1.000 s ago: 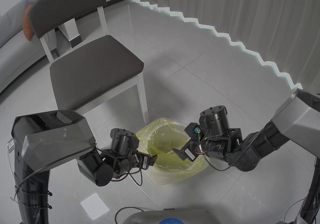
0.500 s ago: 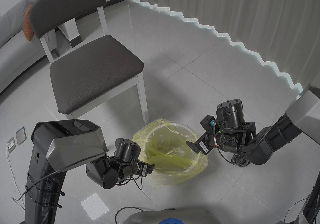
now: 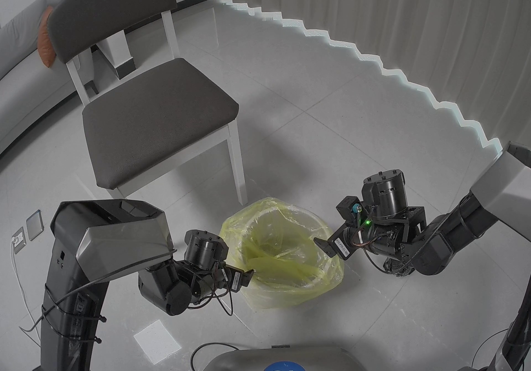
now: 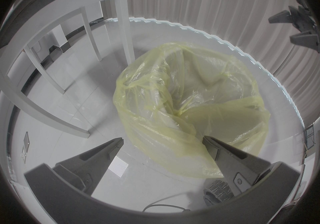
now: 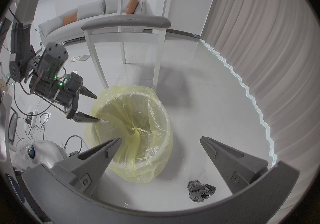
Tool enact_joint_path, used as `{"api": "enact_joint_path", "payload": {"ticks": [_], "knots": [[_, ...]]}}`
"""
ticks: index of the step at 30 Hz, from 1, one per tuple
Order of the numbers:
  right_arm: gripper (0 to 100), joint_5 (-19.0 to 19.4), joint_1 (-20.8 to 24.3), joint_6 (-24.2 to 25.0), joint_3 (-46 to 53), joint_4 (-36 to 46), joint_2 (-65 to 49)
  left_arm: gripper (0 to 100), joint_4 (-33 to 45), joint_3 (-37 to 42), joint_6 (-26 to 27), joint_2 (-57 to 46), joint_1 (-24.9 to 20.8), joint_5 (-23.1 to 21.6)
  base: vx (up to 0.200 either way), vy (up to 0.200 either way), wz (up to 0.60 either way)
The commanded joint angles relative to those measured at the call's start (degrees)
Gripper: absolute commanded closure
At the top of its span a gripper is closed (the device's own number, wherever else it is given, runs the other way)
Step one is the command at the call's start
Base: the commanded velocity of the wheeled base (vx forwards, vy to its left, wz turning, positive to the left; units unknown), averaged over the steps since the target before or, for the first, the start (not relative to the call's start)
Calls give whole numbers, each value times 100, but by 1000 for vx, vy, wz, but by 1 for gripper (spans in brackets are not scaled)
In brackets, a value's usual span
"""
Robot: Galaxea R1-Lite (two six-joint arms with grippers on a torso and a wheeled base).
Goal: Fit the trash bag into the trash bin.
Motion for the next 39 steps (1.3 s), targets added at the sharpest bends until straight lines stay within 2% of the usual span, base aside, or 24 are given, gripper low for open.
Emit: {"api": "enact_joint_path", "payload": {"ticks": [1, 23, 30, 39], "knots": [[0, -1, -10, -3, 26, -98, 137, 0, -20, 73, -1, -86, -1, 2, 0, 0, 0], [0, -1, 25, -65, 53, -142, 172, 0, -3, 574, 8, -560, 25, -33, 0, 0, 0], [0, -1, 25, -65, 97, -142, 208, 0, 32, 539, 104, -428, 104, -51, 0, 0, 0], [0, -1, 8, -65, 105, -150, 269, 0, 76, 126, 245, 55, 350, -69, 0, 0, 0]]}}
